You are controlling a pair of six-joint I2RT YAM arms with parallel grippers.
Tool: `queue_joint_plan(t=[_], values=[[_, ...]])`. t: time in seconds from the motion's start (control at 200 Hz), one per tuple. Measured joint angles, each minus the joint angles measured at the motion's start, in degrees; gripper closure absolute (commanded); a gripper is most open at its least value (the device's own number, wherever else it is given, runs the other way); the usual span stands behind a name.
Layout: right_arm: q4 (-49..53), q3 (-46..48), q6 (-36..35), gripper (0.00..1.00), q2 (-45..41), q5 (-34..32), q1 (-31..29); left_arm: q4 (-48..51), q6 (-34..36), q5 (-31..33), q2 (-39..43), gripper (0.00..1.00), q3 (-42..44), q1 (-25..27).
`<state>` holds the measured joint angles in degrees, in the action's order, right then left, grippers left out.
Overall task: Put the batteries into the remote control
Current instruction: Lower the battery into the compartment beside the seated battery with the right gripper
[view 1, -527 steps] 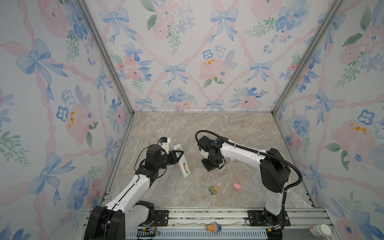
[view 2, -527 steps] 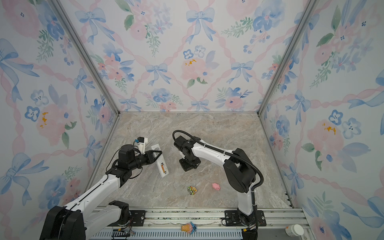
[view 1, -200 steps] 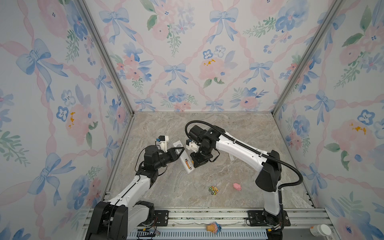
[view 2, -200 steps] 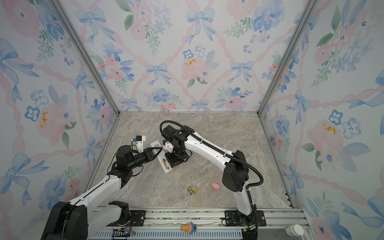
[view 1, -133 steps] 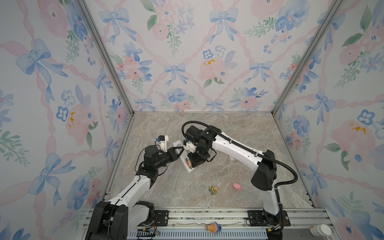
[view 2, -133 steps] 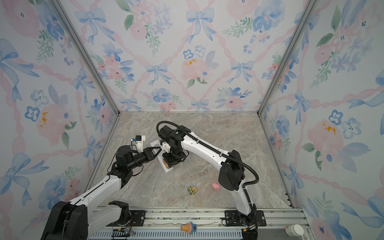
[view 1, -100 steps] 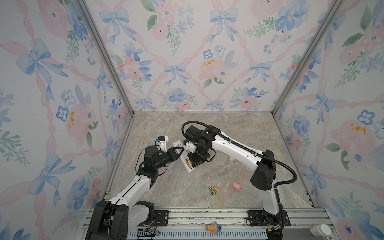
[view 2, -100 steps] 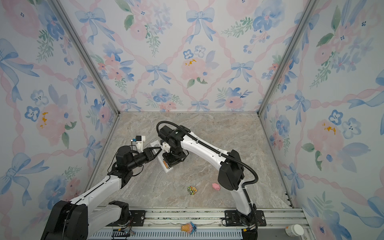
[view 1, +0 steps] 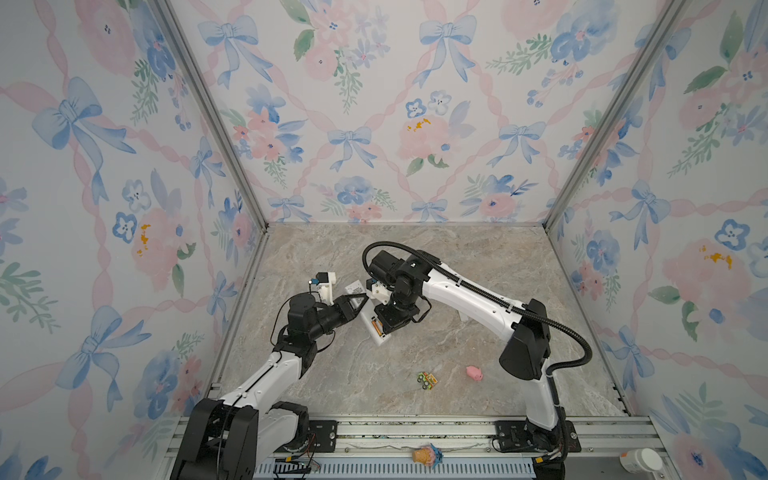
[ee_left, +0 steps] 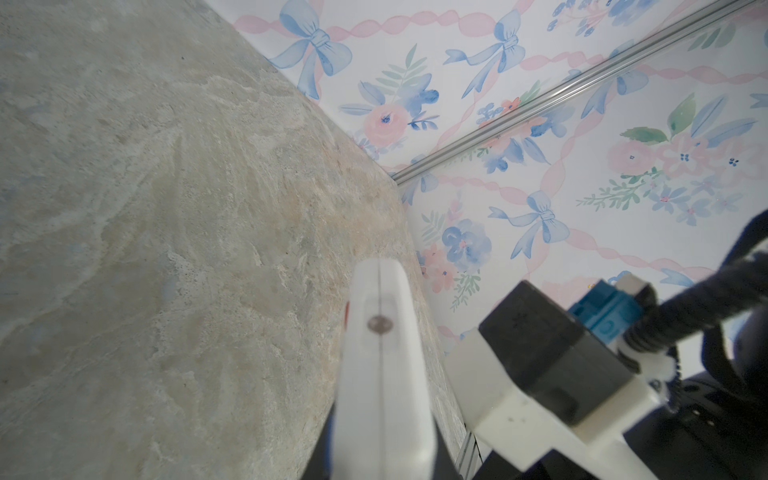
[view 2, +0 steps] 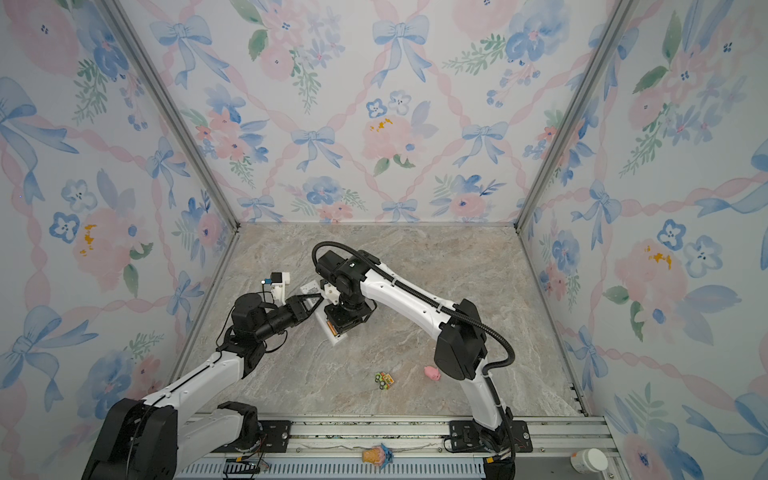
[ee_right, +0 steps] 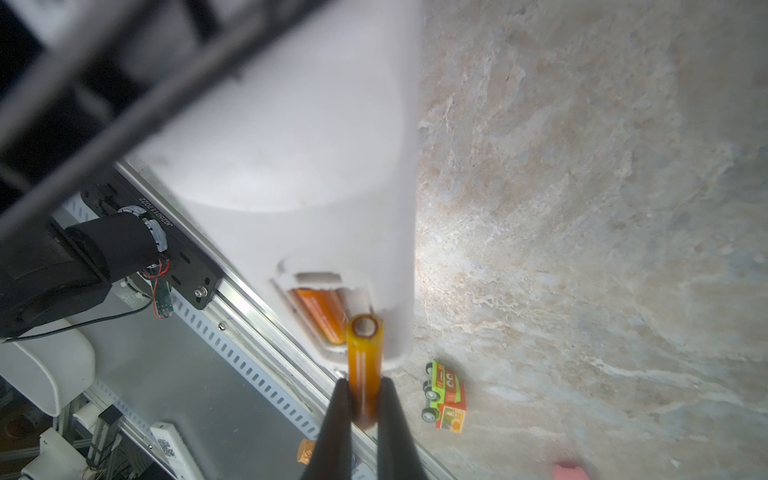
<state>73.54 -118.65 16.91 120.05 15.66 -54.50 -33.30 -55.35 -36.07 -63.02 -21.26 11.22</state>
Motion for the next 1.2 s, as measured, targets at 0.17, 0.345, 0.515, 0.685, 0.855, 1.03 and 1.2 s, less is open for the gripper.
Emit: queue_joint_plan(t=[0.17, 0.345, 0.515, 0.685, 0.855, 1.03, 1.2], values=[[0.1, -0.6, 0.0, 1.0, 0.3, 0.0, 0.0, -0.2, -0.6, 0.0, -0.7, 1.0, 0.0, 0.0], [0.5, -0.7, 0.0, 1.0, 0.3, 0.0, 0.0, -2.3, -2.7, -0.3, -2.0, 1.0, 0.0, 0.0], [1.5, -1.0, 0.0, 1.0, 0.4, 0.0, 0.0, -4.2, -4.6, -0.8, -2.8, 1.0, 0.3, 0.0], [3.4, -2.4, -0.1, 1.0, 0.5, -0.1, 0.1, -6.1, -5.7, -1.4, -3.4, 1.0, 0.9, 0.0], [5.5, -4.5, -0.5, 1.0, 1.9, -0.4, 0.2, -8.1, -7.2, -1.7, -4.2, 1.0, 1.7, 0.0], [7.5, -7.0, -0.9, 1.0, 3.8, -0.7, 0.4, -8.9, -8.2, -1.5, -4.2, 1.0, 2.1, 0.0], [9.3, -9.0, -1.1, 1.0, 4.7, -1.0, 0.5, -9.3, -9.2, -1.4, -4.4, 1.0, 2.1, 0.0]])
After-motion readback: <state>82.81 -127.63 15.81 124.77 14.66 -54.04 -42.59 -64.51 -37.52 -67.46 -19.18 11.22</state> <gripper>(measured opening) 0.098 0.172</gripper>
